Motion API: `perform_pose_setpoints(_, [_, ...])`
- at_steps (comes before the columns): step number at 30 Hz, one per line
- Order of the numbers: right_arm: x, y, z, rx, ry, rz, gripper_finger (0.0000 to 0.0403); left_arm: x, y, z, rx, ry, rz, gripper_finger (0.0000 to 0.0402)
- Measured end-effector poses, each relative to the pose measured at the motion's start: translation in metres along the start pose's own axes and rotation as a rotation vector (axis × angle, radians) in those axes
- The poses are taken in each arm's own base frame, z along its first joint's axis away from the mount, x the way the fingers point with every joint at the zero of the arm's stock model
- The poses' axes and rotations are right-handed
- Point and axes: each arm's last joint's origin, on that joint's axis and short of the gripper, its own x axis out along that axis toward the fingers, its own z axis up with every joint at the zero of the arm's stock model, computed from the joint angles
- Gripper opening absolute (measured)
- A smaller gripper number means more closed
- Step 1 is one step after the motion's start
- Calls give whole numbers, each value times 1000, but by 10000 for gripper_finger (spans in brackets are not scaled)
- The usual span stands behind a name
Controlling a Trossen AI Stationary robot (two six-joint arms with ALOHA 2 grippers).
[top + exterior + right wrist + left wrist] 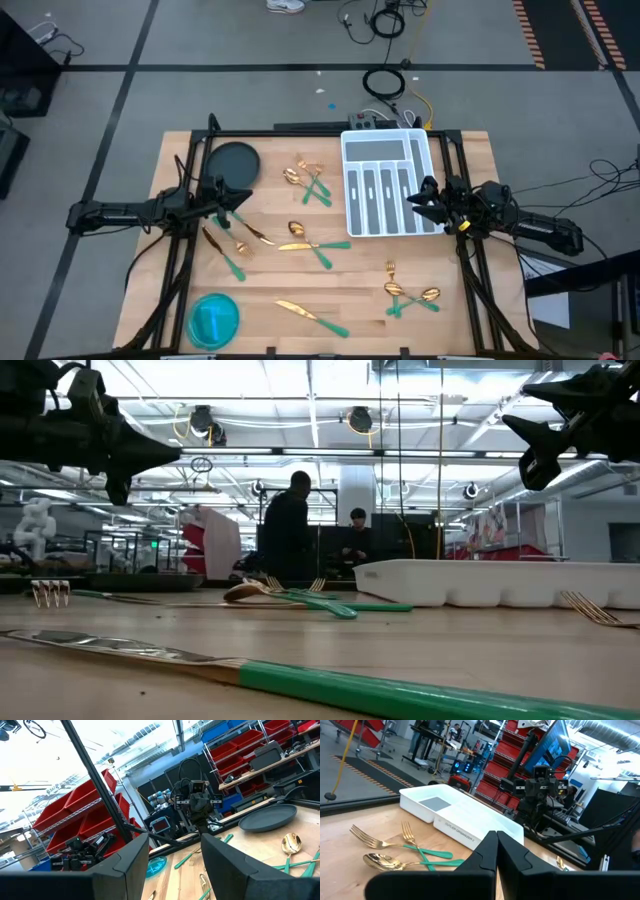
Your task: Sort silverware
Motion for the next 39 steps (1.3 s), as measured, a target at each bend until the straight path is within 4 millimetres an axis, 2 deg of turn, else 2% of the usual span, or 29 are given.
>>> perform_pose_setpoints(24, [0,0,0,0,0,0,176,0,0,0,0,0,0,7])
perform_pose_setpoints(29, [0,-1,0,-69,-18,-39,176,0,0,0,1,0,0,7])
perform_pose_setpoints(34, [0,-2,0,63,-18,-48,176,0,0,0,1,0,0,7])
perform_pose_setpoints(39, [0,0,2,43,-45,-35,176,0,0,0,1,0,0,7])
